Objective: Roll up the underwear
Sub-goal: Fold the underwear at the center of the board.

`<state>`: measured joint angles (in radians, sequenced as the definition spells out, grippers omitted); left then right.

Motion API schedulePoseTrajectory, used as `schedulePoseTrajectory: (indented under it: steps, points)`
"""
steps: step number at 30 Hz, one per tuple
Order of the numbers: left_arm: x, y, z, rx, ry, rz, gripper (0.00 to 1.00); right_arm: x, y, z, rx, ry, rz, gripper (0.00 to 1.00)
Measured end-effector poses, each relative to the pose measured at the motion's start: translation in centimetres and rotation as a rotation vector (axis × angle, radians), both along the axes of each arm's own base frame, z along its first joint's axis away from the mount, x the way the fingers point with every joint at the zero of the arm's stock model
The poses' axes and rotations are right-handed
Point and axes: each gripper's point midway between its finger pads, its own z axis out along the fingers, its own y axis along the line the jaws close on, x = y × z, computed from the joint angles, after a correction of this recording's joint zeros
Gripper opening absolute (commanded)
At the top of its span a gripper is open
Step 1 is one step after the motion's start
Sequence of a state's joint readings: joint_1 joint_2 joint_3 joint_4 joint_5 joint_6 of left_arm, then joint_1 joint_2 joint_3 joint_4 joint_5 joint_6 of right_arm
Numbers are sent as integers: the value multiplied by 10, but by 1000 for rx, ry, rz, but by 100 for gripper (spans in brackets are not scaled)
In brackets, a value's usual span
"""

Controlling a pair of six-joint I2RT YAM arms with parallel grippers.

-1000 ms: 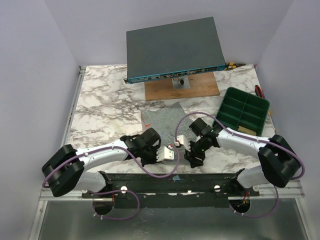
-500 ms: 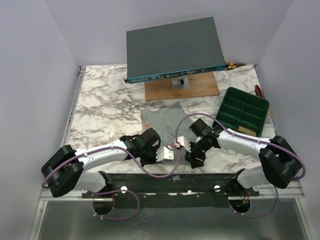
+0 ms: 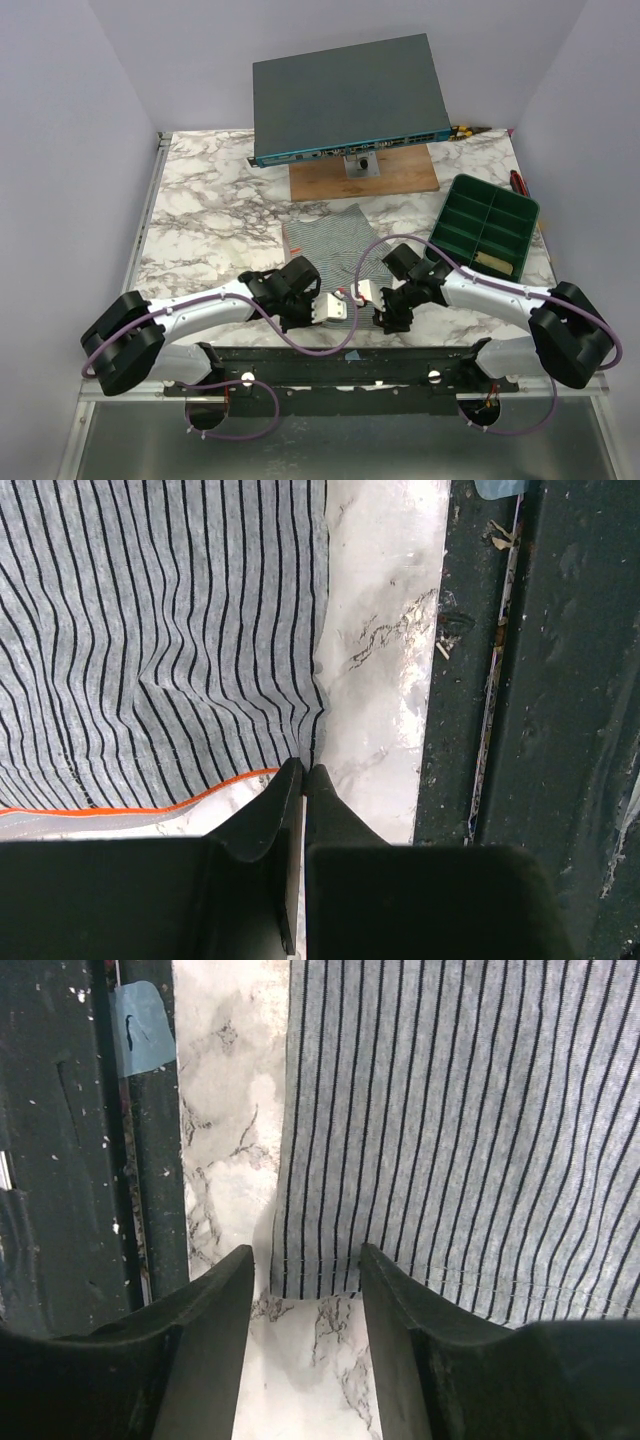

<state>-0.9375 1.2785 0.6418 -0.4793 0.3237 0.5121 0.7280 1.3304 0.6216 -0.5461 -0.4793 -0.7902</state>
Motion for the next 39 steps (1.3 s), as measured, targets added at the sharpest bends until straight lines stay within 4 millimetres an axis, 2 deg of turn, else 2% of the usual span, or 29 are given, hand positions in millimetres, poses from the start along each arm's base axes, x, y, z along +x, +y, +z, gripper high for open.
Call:
schedulePoseTrajectory:
  steps: [8,13,17,24,30,39]
  points:
    - [1,2,2,-6,-18,6,0,5,0,-1,-5,-33,8,42]
    - [2,4,1,-2,-26,11,0,8,0,-1,-4,-55,5,33]
    - [1,6,-1,3,-26,12,0,11,-1,-1,-4,-79,1,23]
    - [1,8,-1,4,-32,16,0,15,-4,0,-30,-88,-17,1]
    - [1,9,1,-2,-40,17,0,6,-13,6,-84,-30,-38,1]
    - [-9,10,17,-33,-16,-2,0,2,-5,39,-57,27,-79,1]
